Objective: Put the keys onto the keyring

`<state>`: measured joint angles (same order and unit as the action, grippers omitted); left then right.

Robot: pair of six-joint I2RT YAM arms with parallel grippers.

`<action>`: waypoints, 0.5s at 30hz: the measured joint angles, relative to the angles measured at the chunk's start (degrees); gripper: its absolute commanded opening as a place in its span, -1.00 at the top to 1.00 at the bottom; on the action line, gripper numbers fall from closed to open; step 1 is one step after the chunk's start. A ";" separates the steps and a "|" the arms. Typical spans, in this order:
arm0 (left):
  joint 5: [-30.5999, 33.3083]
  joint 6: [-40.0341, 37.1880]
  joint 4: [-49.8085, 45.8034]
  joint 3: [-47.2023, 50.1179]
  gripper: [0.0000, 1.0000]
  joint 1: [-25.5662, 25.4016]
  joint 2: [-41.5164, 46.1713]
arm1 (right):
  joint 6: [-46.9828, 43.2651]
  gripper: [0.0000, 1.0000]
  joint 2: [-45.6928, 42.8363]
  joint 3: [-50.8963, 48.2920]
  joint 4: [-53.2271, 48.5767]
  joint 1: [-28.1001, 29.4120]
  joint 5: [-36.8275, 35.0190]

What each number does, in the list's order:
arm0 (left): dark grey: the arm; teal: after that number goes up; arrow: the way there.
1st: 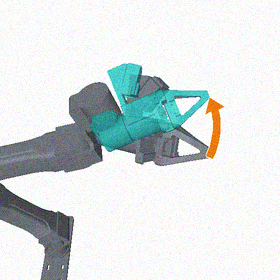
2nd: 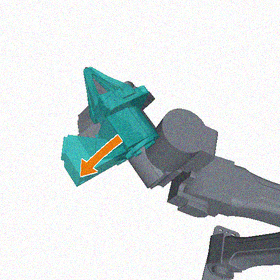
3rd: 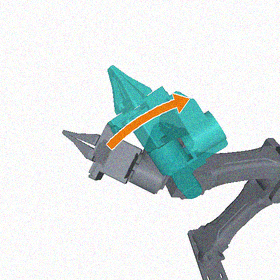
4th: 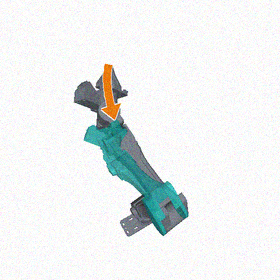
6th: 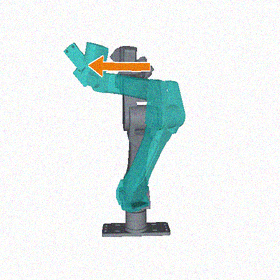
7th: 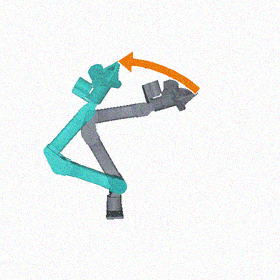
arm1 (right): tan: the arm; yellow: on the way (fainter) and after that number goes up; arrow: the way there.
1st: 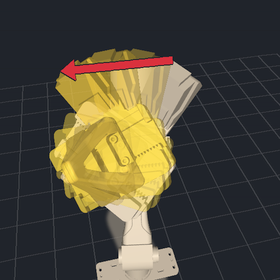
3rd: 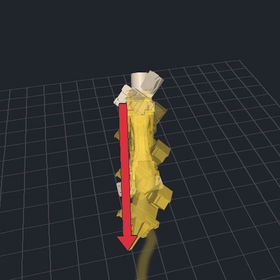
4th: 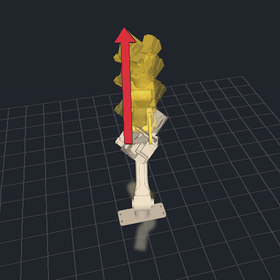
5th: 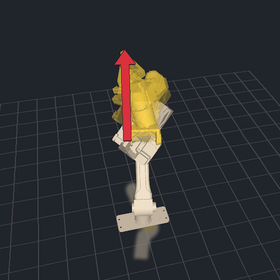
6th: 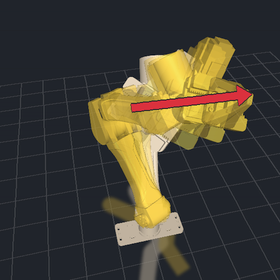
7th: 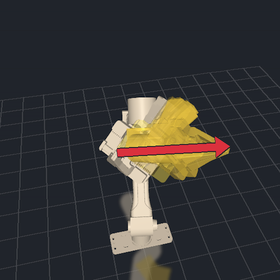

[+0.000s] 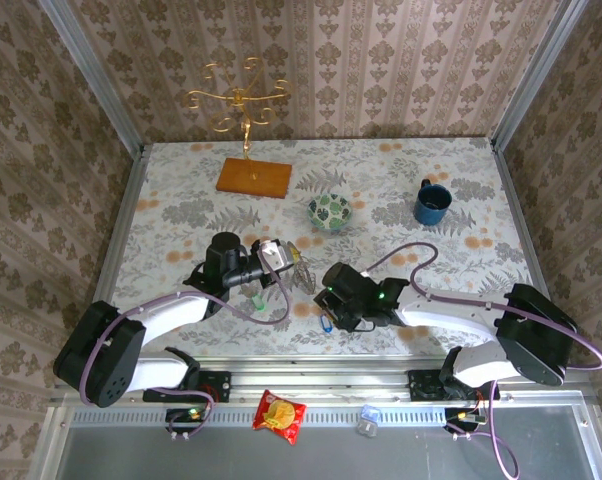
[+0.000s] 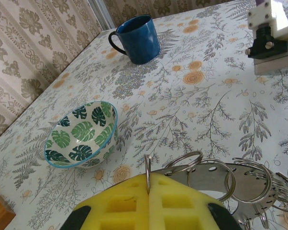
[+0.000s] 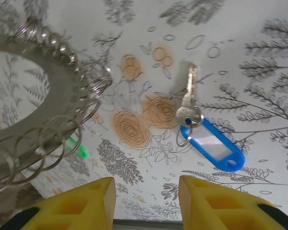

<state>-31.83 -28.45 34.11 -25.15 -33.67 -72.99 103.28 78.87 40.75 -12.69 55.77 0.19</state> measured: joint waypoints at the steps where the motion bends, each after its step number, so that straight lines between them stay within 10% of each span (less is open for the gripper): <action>1: 0.00 0.00 0.00 0.00 1.00 0.00 0.00 | 1.60 0.20 0.00 -0.50 0.15 0.00 0.02; 15: -0.04 0.00 0.00 0.00 1.00 0.00 0.00 | 10.84 0.34 4.52 -2.49 4.50 0.00 0.44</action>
<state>-31.88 -28.45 34.11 -25.15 -33.67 -72.99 114.13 83.40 38.26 -8.19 55.77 0.62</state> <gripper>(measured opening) 0.057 0.343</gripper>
